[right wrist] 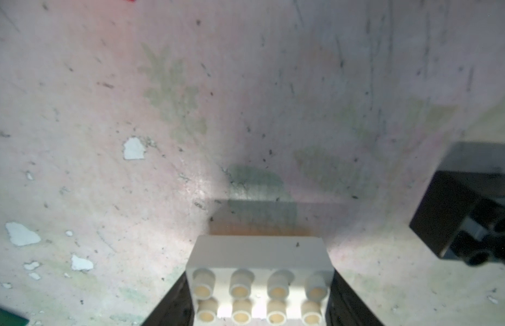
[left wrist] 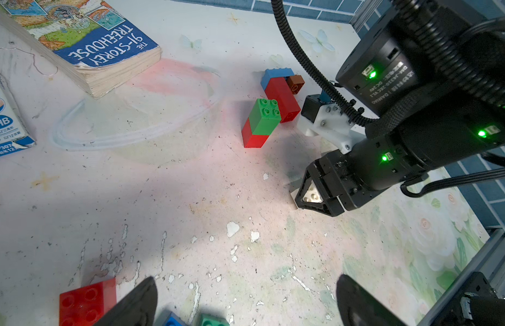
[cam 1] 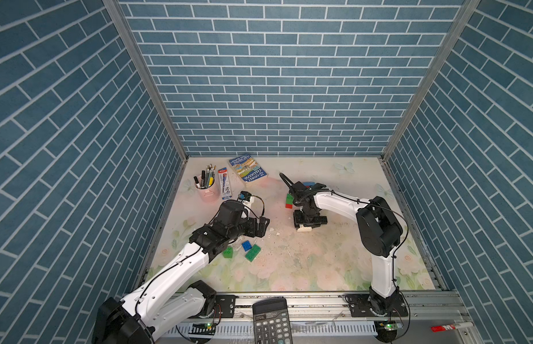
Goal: Assemble the letter r with lego
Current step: Adjust the lego brick at the center of the board.
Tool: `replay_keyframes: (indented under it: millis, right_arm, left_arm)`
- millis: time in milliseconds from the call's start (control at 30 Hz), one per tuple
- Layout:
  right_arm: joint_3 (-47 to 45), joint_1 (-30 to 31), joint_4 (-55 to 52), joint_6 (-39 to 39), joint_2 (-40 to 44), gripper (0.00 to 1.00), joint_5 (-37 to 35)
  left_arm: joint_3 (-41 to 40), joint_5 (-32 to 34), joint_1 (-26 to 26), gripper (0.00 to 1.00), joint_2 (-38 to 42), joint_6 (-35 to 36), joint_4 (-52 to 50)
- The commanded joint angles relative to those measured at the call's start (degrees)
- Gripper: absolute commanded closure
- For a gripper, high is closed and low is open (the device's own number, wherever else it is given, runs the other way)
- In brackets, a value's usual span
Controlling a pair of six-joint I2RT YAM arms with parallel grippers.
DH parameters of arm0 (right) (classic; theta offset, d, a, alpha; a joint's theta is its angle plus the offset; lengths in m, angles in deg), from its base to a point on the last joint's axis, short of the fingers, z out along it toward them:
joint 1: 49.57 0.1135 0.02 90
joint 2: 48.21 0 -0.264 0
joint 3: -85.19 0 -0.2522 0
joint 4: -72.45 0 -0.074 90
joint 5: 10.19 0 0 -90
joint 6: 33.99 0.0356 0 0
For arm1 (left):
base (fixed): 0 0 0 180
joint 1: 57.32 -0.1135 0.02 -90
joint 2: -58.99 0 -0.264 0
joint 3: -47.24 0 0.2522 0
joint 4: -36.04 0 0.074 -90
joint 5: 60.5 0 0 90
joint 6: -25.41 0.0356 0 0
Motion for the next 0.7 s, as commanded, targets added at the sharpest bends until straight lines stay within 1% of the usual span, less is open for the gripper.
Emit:
replay_keyframes:
  millis: [0, 33, 133, 167, 300, 400, 667]
  right_arm:
    - [0.65, 0.24, -1.99, 1.95, -0.75, 0.32, 1.37]
    - [0.68, 0.24, -2.24, 1.95, -0.72, 0.31, 1.31]
    - [0.86, 0.25, -2.53, 1.91, -0.6, 0.24, 1.31]
    - [1.11, 0.24, -2.87, 1.9, -0.6, 0.11, 1.25]
    - [1.47, 0.28, -3.34, 2.03, -0.17, 0.1, 0.69]
    - [1.42, 0.25, -3.5, 2.21, 0.69, 0.12, 0.1]
    - [2.39, 0.23, -4.23, 0.9, 0.24, 0.22, 0.33]
  left_arm:
    - [-0.62, -0.29, -0.4, 0.0, 0.72, -0.01, -0.81]
    - [-0.55, -0.23, -0.38, 0.01, 0.87, -0.07, -0.9]
    - [-0.62, -0.12, -0.54, 0.0, 0.77, -0.02, -1.08]
    - [-0.59, -0.07, -0.64, 0.0, 0.78, 0.08, -1.17]
    - [-0.63, -0.29, -0.74, 0.0, 0.18, 0.15, -0.99]
    - [-0.54, -0.47, -0.89, 0.0, -0.25, 0.33, -0.89]
    - [-0.37, -1.09, -1.11, 0.0, -1.24, 0.51, -0.29]
